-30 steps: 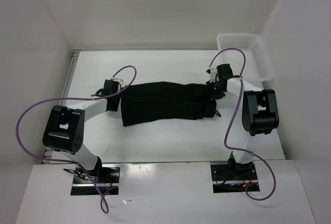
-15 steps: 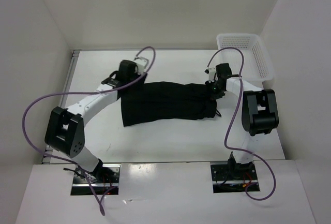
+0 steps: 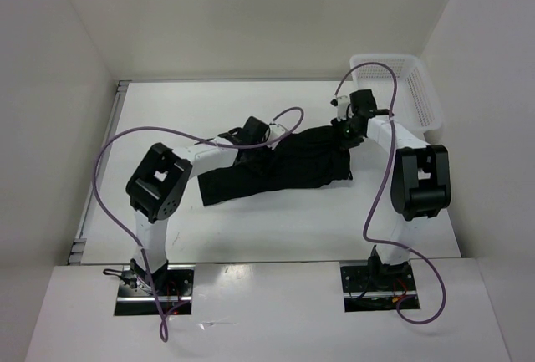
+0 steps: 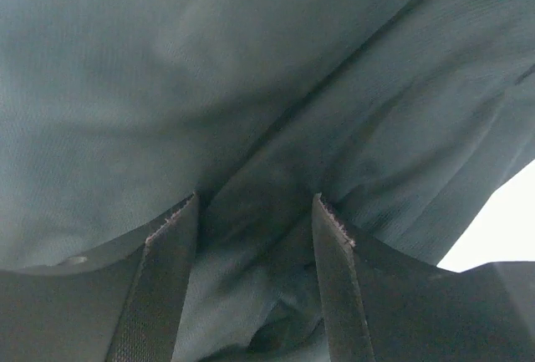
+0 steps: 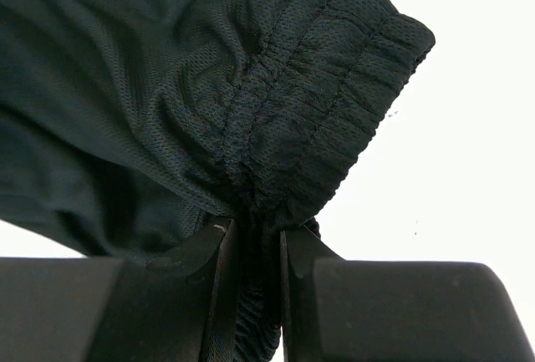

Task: Fold and stack the shorts
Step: Fold the shorts

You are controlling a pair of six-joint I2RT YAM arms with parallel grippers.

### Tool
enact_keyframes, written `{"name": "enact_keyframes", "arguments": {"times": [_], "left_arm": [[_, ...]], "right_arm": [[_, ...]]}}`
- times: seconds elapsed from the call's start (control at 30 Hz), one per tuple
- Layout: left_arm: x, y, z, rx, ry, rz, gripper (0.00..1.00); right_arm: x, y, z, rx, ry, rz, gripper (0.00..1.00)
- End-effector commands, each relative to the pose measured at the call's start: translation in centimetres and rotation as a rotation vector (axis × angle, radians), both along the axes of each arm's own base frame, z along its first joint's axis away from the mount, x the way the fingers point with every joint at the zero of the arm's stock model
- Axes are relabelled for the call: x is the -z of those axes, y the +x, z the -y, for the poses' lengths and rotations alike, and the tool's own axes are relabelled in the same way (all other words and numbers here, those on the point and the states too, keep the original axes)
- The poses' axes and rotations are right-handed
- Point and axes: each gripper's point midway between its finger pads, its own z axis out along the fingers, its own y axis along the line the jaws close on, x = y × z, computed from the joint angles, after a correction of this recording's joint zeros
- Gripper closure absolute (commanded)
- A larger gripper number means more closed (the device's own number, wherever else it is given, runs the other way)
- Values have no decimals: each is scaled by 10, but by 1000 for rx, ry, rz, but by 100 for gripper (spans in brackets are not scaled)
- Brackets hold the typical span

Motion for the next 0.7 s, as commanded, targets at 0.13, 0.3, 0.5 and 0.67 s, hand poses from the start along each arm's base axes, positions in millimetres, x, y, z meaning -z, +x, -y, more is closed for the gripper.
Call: {"name": "enact_keyframes", "arguments": {"times": [0.13,0.3,0.5,0.67], "left_arm": [[-8,8,28,34,-11,49,36],[-68,26,16,-44,-5,192,33],[-72,8,-75,-181,79,103,33],[-61,-3,-149,-326,121,24,33]], "right_arm": [[-60,14,-14,6,70,119,100],[-66,17,-11,18,40,141,100],[-77,24,-13,44,-90,185,100],[-116,38,-22,67,-153,275,100]]}}
